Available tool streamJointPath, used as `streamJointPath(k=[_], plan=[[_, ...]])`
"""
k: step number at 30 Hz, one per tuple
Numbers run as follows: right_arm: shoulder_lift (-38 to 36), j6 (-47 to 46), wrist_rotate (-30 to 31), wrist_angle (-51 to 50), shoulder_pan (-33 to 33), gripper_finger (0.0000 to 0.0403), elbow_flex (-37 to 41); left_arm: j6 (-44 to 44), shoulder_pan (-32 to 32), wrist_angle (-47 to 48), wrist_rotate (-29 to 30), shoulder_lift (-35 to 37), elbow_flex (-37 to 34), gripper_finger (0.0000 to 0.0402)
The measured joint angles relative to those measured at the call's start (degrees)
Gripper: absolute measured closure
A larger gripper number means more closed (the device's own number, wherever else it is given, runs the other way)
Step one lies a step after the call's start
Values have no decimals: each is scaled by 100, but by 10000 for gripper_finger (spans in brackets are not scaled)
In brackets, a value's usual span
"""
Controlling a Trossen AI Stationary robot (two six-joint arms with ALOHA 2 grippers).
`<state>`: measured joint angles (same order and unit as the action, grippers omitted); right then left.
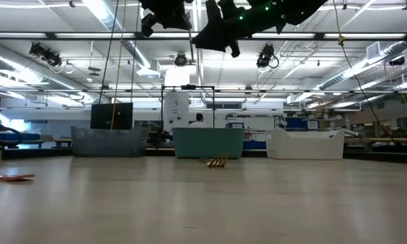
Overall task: Sort silverware by color (type)
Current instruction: Put the gold fork into the green bin
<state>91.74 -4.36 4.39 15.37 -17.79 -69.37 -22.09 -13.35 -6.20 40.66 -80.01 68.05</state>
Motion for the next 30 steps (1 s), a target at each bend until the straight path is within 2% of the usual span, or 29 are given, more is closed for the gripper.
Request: streamJointPath(k=[11, 13, 17, 20, 25, 30], plan=[[454, -174, -126, 976, -146, 297, -6, -9, -6, -11, 0, 0, 0, 386], [472, -161, -158, 927, -167, 312, -5, 26, -8, 13, -7, 0, 0, 386], [479, -147, -308, 930, -221, 379, -5, 70, -46, 11, 1, 0, 0, 385], [479, 31, -377, 926, -277, 383, -5, 101, -151, 11, -258, 0, 0, 379], [479, 309, -400, 716, -491, 385, -5, 329, -409, 108, -887, 0, 0, 352], [474, 1008, -418, -204, -865, 385, -5, 523, -579, 509, -1016, 67, -4, 316]])
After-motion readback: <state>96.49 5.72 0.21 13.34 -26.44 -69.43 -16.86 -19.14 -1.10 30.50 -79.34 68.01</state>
